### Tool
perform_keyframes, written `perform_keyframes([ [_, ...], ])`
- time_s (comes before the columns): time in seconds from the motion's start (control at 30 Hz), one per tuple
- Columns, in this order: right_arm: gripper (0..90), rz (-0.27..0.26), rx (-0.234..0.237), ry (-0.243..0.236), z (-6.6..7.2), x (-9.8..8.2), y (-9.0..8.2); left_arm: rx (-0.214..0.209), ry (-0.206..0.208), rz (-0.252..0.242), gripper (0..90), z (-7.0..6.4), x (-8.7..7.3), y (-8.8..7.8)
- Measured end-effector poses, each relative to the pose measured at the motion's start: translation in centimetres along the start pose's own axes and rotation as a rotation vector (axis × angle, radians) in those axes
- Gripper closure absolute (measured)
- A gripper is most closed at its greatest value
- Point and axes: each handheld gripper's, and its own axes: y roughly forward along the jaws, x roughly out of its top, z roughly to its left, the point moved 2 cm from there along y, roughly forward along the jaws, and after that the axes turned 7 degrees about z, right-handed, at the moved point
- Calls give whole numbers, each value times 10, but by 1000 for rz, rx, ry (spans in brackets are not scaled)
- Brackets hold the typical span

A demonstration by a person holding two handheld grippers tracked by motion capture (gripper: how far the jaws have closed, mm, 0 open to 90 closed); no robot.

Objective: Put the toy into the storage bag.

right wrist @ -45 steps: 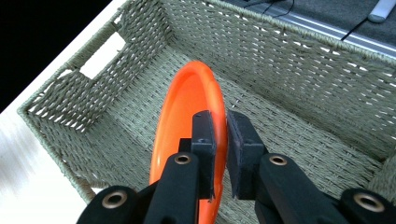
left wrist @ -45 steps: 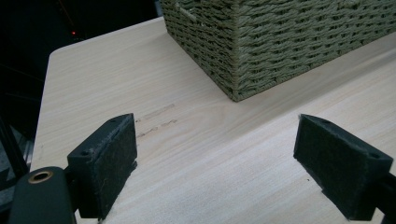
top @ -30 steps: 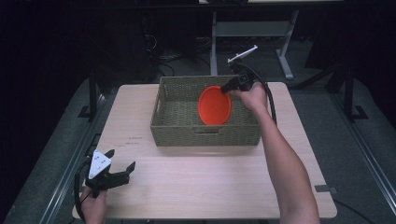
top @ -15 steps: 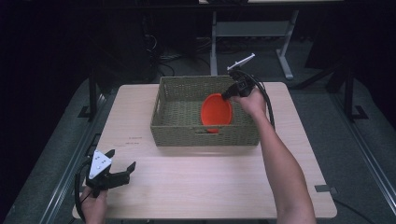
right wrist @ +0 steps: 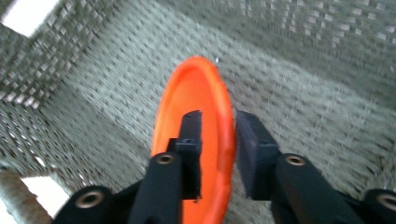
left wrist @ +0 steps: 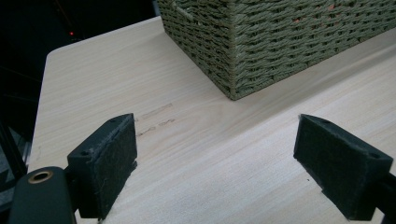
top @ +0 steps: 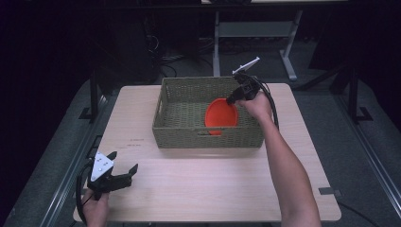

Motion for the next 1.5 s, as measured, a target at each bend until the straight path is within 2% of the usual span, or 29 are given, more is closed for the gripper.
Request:
perform_keyframes([
  [0.1,681,25,-27,-8,-1,-2,2,-2,1,-1,128,-1,0,1],
  [0.3,614,30,-4,5,-3,-4,0,-1,0,-2,128,-1,0,1],
  [0.43,595,19,-9,11,-4,-5,-4,2,3,1,128,0,0,0],
  [0.53,593,4,16,23,-6,-7,-10,1,3,1,128,-1,0,0],
  [0.6,555,-5,34,26,-8,-9,-14,2,4,1,128,-1,0,0],
  [0.67,509,-16,81,37,-10,-12,-16,0,2,-1,128,-1,0,0],
  [0.77,461,-44,117,44,-13,-18,-20,0,2,1,128,0,0,0],
  [0.8,431,-62,154,58,-17,-23,-22,0,0,1,128,0,0,0],
  [0.97,417,-80,164,67,-23,-31,-25,0,1,0,128,-1,0,0],
  [1.03,401,-88,183,76,-24,-37,-27,2,5,1,128,-1,0,0],
  [1.13,390,-81,195,63,-22,-41,-30,2,2,1,128,-1,0,0],
  [1.27,377,-105,215,35,-17,-49,-38,1,1,2,128,-2,0,0],
  [1.5,369,-121,224,19,-12,-55,-44,3,4,3,128,-2,0,0],
])
